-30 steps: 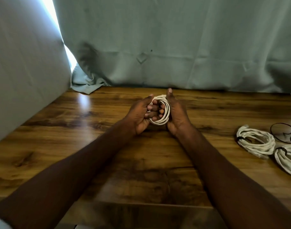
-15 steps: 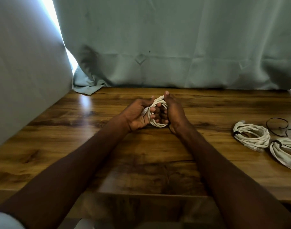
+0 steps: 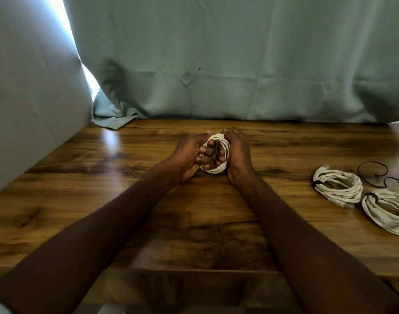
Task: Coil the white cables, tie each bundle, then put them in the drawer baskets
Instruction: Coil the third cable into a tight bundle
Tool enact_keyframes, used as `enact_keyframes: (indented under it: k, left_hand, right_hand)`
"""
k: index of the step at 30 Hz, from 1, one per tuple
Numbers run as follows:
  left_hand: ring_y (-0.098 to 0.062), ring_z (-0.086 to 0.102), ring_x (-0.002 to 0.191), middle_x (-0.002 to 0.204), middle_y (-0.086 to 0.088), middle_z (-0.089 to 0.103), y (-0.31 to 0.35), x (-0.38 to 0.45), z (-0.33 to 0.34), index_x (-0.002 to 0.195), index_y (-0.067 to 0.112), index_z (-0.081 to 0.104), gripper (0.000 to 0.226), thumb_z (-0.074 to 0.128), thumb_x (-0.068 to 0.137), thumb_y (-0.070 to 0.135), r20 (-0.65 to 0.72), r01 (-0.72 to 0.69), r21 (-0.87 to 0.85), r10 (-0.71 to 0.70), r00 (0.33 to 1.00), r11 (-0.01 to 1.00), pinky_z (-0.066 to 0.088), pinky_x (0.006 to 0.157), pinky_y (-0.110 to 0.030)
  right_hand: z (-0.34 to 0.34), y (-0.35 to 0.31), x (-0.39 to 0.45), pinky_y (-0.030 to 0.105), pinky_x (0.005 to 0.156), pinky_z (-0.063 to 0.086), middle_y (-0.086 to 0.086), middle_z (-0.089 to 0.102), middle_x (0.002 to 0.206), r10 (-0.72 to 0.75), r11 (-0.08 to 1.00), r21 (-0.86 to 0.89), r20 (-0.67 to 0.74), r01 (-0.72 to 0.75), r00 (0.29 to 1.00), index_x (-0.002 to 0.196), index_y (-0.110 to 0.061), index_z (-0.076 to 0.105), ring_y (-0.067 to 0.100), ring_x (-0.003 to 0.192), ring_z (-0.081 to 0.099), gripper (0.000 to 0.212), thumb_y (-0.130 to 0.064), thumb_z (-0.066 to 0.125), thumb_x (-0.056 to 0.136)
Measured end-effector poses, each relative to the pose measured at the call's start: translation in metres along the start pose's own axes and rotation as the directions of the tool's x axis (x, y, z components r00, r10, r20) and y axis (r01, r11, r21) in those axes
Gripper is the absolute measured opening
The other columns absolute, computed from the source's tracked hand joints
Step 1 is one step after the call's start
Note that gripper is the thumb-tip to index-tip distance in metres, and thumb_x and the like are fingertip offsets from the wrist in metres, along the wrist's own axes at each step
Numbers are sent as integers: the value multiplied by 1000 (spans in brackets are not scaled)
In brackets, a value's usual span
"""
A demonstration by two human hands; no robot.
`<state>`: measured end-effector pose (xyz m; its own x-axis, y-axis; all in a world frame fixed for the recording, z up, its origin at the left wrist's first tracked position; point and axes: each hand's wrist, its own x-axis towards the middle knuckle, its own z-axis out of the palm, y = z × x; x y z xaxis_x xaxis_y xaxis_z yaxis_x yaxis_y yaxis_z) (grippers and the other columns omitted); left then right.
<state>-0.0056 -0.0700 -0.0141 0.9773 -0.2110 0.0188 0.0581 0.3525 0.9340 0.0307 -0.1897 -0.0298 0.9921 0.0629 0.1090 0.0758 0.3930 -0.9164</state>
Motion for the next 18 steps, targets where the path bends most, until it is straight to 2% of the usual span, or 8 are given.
enact_keyframes:
  k: [2,3,5,8,11,14,16,18]
  left_hand:
    - [-5,23,33,48,8,34,-2,2,4,76,14,50,37,38,109,28,-35,-29,-35,28,999,999,29,43,-22]
    - [-5,23,33,48,8,34,-2,3,7,76,14,49,36,39,108,28,-45,-42,-62,39,998,997,29,44,-22]
    - [-5,22,33,48,9,32,1,6,17,76,15,48,36,38,108,28,-36,-74,-129,70,997,989,31,44,-22]
    - [-4,22,32,48,11,31,5,22,39,76,18,46,36,35,108,30,-8,-111,-242,112,994,964,33,43,-22]
    - [-4,22,31,46,11,31,0,47,77,75,20,46,38,35,109,31,6,-76,-332,83,997,940,31,38,-18]
    - [-3,22,32,47,10,31,-10,66,124,80,16,50,34,38,108,29,46,-38,-413,63,997,910,29,33,-14]
    - [-3,23,31,47,9,32,-22,78,154,84,14,51,31,37,109,27,37,-48,-371,67,997,927,30,35,-12]
    - [-5,22,31,46,10,33,-40,85,176,78,15,49,35,38,109,27,38,-67,-305,83,996,950,34,41,-16]
  right_hand:
    - [0,2,-1,58,64,52,28,64,81,-31,999,15,-40,32,999,77,-22,63,47,67,61,20,-40,61,84]
    - [-1,5,0,63,72,54,28,70,93,-66,998,1,-84,67,994,80,-24,65,54,81,66,22,-45,62,85]
    - [-6,6,-3,53,84,57,16,73,100,-195,980,-94,-246,177,950,90,-26,64,44,96,69,22,-47,59,91]
    - [-14,-1,-24,35,83,47,12,65,105,-462,883,-300,-422,361,780,104,-14,58,25,92,59,14,-26,51,102]
    - [-31,-15,-49,34,89,45,10,60,110,-739,646,-581,-316,495,595,108,-7,58,26,101,56,17,-14,53,93]
    - [-62,-52,-58,35,89,41,6,58,110,-801,542,-731,-300,414,518,106,-11,58,28,105,55,24,-11,56,82]
    - [-94,-85,-60,40,85,46,6,60,104,-855,453,-778,-241,435,460,101,-11,59,29,99,58,24,-8,54,78]
    - [-136,-115,-58,41,81,49,5,63,98,-886,356,-836,-161,416,435,96,-12,64,28,92,62,21,-5,54,79]
